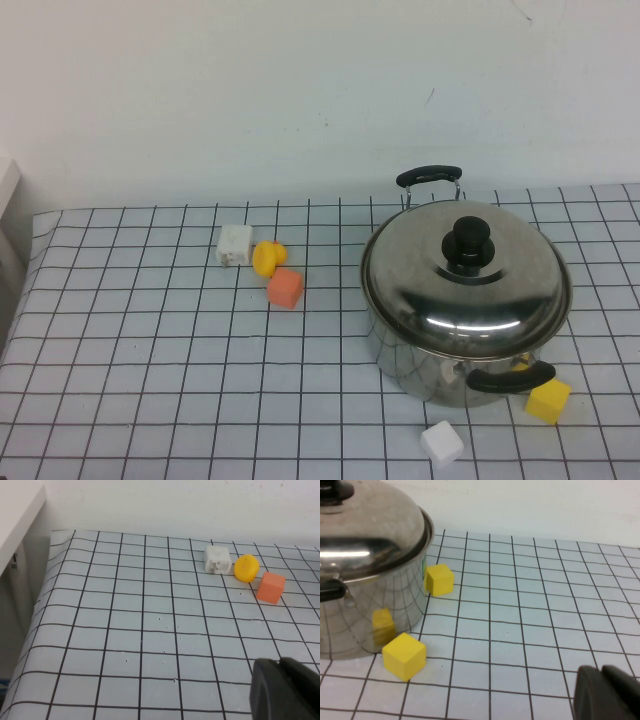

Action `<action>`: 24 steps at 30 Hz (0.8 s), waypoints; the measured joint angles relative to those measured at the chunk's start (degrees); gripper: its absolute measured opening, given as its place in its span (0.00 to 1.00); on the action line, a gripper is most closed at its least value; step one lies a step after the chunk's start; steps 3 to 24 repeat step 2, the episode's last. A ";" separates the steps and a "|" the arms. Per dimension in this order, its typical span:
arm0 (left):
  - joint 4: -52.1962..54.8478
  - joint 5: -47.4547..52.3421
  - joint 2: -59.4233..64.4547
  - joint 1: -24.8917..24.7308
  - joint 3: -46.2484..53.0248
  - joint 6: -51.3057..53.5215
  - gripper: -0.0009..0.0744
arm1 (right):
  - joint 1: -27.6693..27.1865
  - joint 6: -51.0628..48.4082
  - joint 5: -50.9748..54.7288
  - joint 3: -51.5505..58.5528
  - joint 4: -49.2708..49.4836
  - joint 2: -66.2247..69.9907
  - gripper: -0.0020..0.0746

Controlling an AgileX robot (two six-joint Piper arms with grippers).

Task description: Cover the pot

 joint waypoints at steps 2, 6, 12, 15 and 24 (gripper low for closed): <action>0.00 0.00 0.00 0.00 0.00 0.00 0.01 | 0.00 0.00 0.00 0.00 0.00 0.00 0.04; 0.00 0.00 0.00 0.00 0.00 0.00 0.01 | 0.00 0.00 0.00 0.00 0.00 0.00 0.04; 0.00 0.00 0.00 0.00 0.00 0.00 0.01 | 0.00 0.00 0.00 0.00 0.00 0.00 0.04; 0.00 0.00 0.00 0.00 0.00 0.00 0.01 | 0.00 0.00 0.00 0.00 0.00 0.00 0.04; 0.00 0.00 0.00 0.00 0.00 0.00 0.01 | 0.00 0.00 0.00 0.00 0.00 0.00 0.04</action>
